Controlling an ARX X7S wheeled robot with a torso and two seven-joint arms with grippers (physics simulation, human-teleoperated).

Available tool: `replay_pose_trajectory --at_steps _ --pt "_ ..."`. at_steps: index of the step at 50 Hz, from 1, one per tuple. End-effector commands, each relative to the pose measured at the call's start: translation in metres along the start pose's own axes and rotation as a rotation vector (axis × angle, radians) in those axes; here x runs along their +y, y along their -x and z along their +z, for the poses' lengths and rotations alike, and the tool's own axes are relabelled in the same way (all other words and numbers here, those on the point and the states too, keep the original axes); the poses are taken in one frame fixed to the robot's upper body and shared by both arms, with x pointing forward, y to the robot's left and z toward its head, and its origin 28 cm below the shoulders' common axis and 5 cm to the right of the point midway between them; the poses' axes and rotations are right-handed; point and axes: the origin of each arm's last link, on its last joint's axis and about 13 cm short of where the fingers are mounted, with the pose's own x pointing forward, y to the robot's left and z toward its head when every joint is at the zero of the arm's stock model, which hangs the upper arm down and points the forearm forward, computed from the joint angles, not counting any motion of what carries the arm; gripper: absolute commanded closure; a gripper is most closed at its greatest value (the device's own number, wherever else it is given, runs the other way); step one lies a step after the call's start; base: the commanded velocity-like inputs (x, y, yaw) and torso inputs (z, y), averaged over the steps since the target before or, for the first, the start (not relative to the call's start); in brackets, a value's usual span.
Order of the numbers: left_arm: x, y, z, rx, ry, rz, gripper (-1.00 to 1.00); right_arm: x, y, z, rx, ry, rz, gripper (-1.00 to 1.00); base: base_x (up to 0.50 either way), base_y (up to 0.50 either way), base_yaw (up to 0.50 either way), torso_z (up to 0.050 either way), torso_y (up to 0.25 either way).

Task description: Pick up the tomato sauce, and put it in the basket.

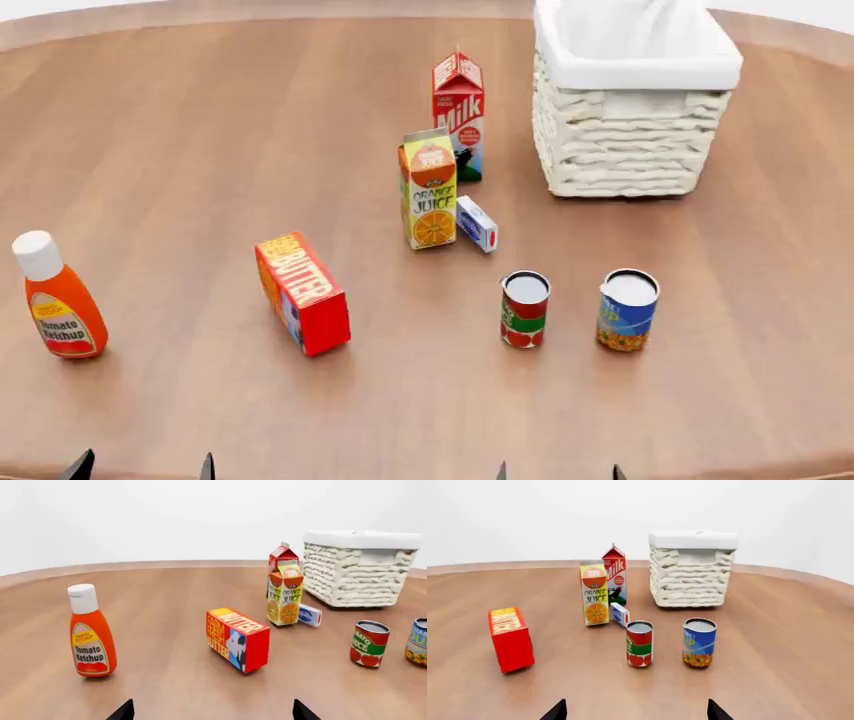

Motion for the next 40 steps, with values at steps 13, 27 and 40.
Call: replay_pose_trajectory --at_steps 13,27,40 --pt "0.0 0.026 0.054 -0.187 0.001 0.004 -1.0 0.002 0.033 0.065 -0.247 -0.053 0.033 -1.0 0.0 0.0 0.0 0.0 0.0" --pt "0.0 0.067 0.108 -0.365 -0.013 0.03 -1.0 0.001 0.07 0.12 -0.405 -0.093 0.04 -1.0 0.0 0.0 0.0 0.0 0.0" --pt "-0.002 0.079 0.12 -0.423 -0.008 0.004 -1.0 -0.001 0.081 0.13 -0.439 -0.09 0.037 -1.0 0.0 0.0 0.0 0.0 0.0"
